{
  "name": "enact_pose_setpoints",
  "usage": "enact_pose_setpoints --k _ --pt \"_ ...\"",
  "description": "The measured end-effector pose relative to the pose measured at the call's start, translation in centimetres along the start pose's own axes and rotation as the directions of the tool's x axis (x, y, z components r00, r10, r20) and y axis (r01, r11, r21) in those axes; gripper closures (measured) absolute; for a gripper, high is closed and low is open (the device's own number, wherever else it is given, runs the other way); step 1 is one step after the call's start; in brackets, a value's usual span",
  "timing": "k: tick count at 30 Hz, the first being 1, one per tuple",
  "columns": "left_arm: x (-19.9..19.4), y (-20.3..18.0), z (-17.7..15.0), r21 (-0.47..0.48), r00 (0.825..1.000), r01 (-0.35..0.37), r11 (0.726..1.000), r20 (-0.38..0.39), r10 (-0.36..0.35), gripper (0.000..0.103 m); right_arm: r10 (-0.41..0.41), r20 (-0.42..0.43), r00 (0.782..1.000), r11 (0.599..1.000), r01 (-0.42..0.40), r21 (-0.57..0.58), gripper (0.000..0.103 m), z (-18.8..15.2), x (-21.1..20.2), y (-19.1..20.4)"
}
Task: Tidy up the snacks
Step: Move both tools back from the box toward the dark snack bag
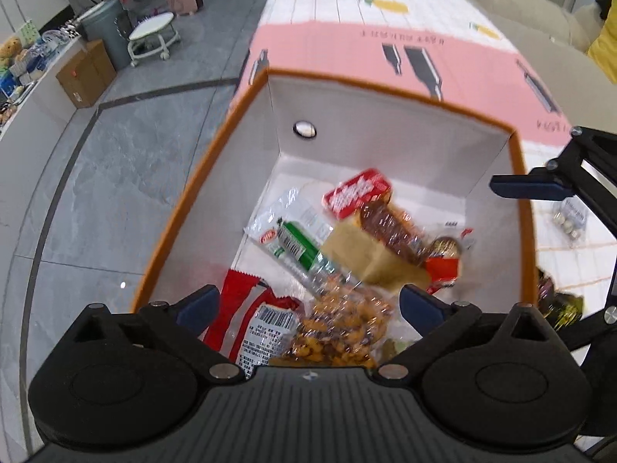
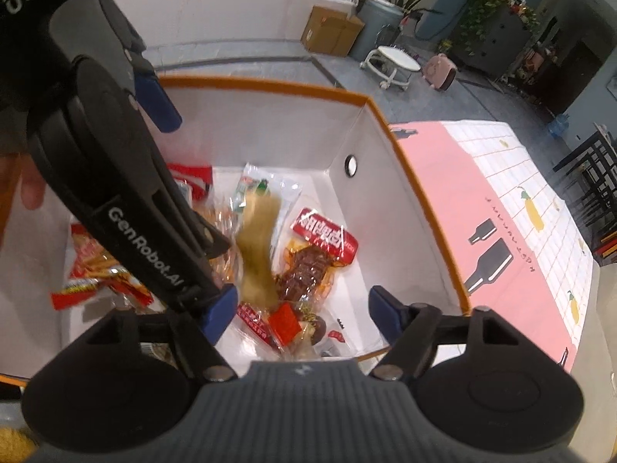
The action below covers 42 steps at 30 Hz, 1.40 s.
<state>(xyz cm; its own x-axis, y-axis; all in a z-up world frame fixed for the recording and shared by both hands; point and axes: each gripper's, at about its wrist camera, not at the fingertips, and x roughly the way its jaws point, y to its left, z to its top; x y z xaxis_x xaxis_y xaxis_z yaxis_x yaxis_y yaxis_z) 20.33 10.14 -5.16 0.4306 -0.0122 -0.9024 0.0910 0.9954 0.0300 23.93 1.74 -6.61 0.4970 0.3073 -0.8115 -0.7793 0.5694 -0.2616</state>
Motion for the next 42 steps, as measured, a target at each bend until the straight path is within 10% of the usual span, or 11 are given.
enact_pose_setpoints --k 15,26,42 --pt "-7.7 -3.3 -1.7 0.016 0.955 0.084 0.996 0.285 -0.085 0.000 -0.137 0.184 0.973 0.947 0.074 0.312 0.006 -4.4 -8.3 -2.4" --pt "-9.5 -9.9 -3.5 0.071 0.914 0.073 0.995 0.394 -0.095 0.000 -0.250 0.124 0.960 0.854 0.158 0.495 0.004 -12.1 -11.5 -3.1" --pt "-4.3 -17.9 -5.5 0.122 0.945 0.215 0.969 0.226 -0.238 0.000 -0.271 -0.031 0.962 0.700 0.219 0.680 0.004 -22.0 -9.3 -5.0"
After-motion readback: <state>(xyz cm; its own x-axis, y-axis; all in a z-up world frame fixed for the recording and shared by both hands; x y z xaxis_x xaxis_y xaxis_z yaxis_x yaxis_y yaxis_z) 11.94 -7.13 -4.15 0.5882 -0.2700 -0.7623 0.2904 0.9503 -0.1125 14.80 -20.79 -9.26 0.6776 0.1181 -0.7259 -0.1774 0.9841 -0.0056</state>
